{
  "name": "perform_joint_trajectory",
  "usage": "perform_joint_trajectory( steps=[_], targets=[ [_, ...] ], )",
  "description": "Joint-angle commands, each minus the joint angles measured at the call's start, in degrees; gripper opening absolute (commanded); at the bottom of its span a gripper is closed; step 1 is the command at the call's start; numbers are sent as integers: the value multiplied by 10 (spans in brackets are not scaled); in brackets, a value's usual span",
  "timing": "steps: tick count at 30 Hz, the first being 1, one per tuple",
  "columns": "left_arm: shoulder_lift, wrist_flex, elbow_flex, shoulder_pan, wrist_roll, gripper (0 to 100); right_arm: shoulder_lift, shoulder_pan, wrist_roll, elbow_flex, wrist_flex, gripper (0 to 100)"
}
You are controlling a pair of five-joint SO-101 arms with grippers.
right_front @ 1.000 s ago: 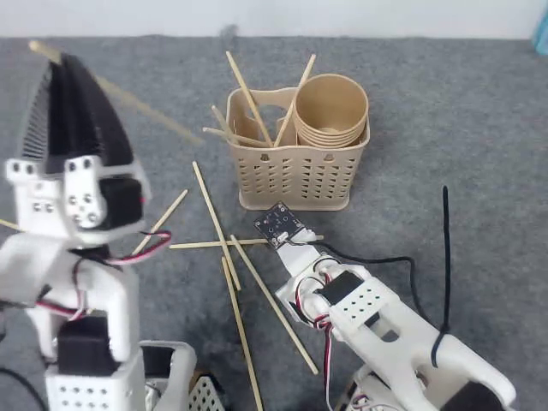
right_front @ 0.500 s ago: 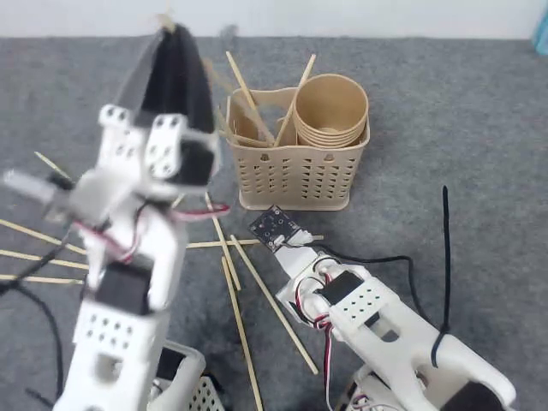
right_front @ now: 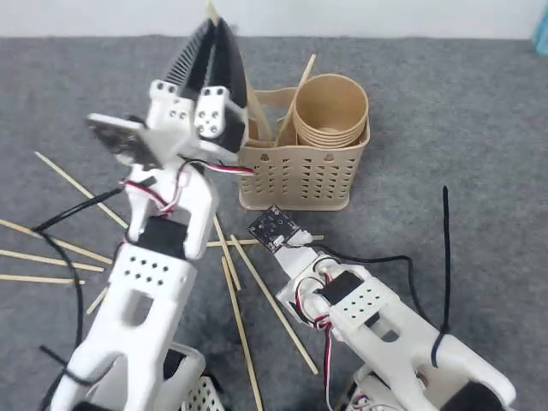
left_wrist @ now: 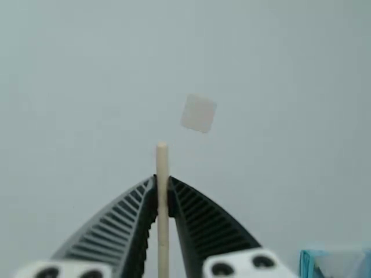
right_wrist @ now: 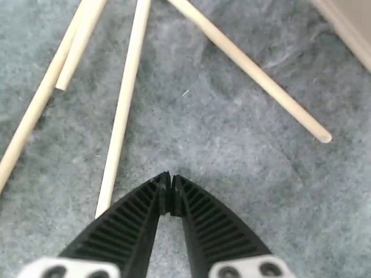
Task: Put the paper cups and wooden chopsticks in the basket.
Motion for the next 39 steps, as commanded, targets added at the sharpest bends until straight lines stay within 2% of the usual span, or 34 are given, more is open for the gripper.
perform_joint_trajectory(
  steps=[1, 7, 12, 14, 17, 19, 25, 33, 36, 39],
  targets=[
    [-10, -18, 32, 0, -4, 10, -6, 7, 10, -3, -5, 12],
    [-52, 73, 111, 27, -4, 10, -6, 7, 10, -3, -5, 12],
    [-55, 74, 143, 27, -4, 21, -6, 7, 10, -3, -5, 12],
    [-55, 77, 144, 26, -2, 75, -6, 7, 10, -3, -5, 12],
    [-60, 85, 139, 18, 12, 215, -6, 7, 10, -3, -5, 12],
    [-60, 129, 118, 18, 41, 269, -5, 7, 10, -3, -5, 12],
    [-67, 281, 11, 12, 64, 276, -5, 7, 10, -3, -5, 12],
    [-226, 398, -31, -46, 65, 276, -4, 7, 10, -3, -5, 12],
    [-309, 462, -28, -93, 65, 275, -4, 7, 10, -3, -5, 12],
    [-382, 528, -29, -171, 65, 275, -4, 7, 10, -3, -5, 12]
  ],
)
